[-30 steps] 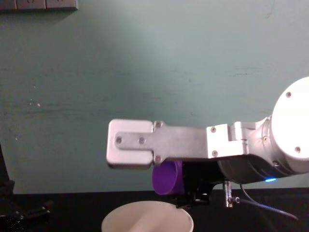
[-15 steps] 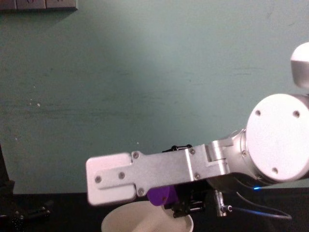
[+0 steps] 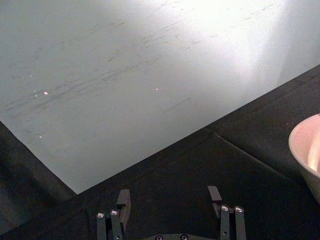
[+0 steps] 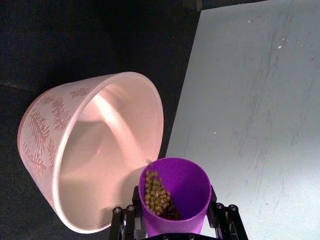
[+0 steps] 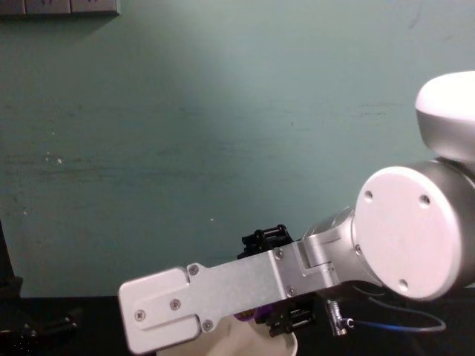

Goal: Pick up the cup and pour the mung beans from the cup into the bowl.

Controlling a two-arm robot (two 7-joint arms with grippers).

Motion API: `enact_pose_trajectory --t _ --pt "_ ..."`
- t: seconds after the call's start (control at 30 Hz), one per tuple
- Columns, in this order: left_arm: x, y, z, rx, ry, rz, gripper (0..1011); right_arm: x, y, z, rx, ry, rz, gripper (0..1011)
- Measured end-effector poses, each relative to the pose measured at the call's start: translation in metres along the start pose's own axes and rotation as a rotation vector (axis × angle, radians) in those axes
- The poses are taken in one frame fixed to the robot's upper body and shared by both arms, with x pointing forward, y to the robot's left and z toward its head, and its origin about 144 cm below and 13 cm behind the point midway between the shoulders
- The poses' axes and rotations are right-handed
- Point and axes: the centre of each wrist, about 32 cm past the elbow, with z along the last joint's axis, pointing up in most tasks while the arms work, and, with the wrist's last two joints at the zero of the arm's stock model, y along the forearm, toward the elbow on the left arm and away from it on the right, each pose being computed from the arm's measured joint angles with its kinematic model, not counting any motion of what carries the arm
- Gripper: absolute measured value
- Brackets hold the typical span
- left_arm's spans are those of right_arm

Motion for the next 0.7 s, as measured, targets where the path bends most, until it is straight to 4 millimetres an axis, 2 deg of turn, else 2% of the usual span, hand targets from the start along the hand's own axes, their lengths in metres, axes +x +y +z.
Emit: enact_pose_trajectory --t 0.7 --pt "0.0000 0.0000 0.0000 0.000 0.000 0.000 1000 0.0006 -0.0002 0.0075 -0.009 -0.048 -0.001 723"
